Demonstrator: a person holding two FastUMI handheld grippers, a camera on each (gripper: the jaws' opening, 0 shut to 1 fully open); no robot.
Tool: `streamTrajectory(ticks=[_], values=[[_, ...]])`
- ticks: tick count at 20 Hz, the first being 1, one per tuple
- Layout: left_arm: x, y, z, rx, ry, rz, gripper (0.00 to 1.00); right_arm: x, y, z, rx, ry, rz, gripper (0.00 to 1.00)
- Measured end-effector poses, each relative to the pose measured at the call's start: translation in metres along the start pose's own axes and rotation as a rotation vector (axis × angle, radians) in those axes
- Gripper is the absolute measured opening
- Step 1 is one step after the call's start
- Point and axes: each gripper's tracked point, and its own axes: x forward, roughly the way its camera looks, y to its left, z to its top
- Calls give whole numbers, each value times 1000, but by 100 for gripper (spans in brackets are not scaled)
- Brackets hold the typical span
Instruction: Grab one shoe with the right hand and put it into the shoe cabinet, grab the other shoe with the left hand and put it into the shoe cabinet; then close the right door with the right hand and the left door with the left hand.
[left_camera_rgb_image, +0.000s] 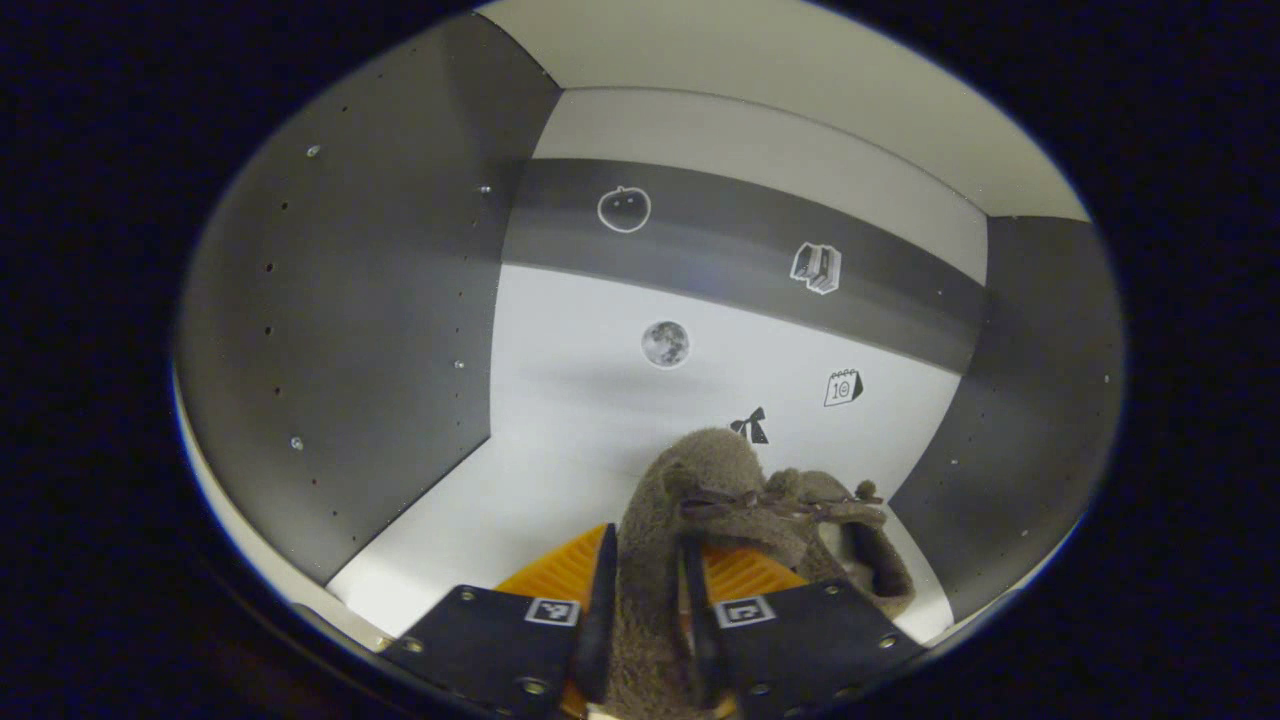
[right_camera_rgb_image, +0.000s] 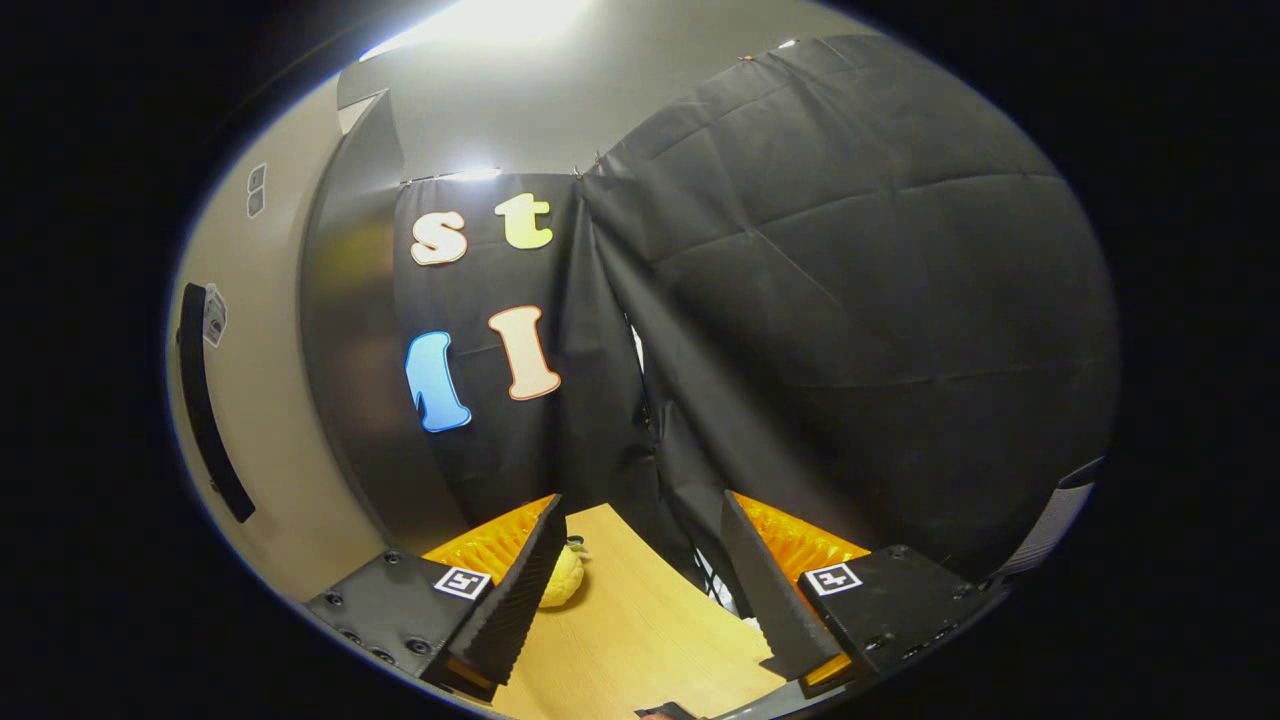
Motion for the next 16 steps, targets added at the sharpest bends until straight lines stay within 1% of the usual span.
streamTrajectory(ticks=[1, 2, 3, 4, 5, 6, 8, 10, 11, 12, 13, 14, 15, 16], values=[[0, 6, -6, 24, 28, 22, 50, 1, -1, -2, -1, 5, -1, 98], [-6, 10, -10, 56, 50, 27, 64, 3, -1, -3, -3, 8, 0, 98], [-9, 18, -9, 85, 45, 42, 78, 4, 1, -2, -4, 10, 4, 98], [-11, 26, -8, 110, 50, 61, 92, 4, 2, -2, -6, 12, 9, 93], [-11, 25, -7, 121, 46, 54, 92, 5, 5, -3, -9, 14, 13, 92], [-14, 24, -3, 124, 37, 40, 89, 6, 7, -2, -12, 14, 16, 92], [-25, 23, 3, 123, 13, 30, 96, 6, 14, 1, -11, 9, 34, 92], [-51, 21, 14, 117, -30, 14, 89, 4, 22, 5, -16, -1, 54, 93], [-68, 21, 21, 118, -64, 0, 89, 4, 26, 6, -22, -4, 64, 92], [-82, 17, 26, 118, -91, -21, 92, 4, 31, 8, -29, -7, 74, 92], [-95, 13, 27, 115, -103, -45, 92, 3, 35, 10, -32, -10, 85, 92], [-111, 11, 27, 111, -119, -62, 89, 3, 41, 13, -31, -13, 99, 92], [-127, 9, 32, 111, -158, -76, 96, 0, 46, 16, -28, -16, 114, 92], [-143, 8, 36, 113, -199, -85, 96, 0, 51, 21, -24, -20, 128, 98]])
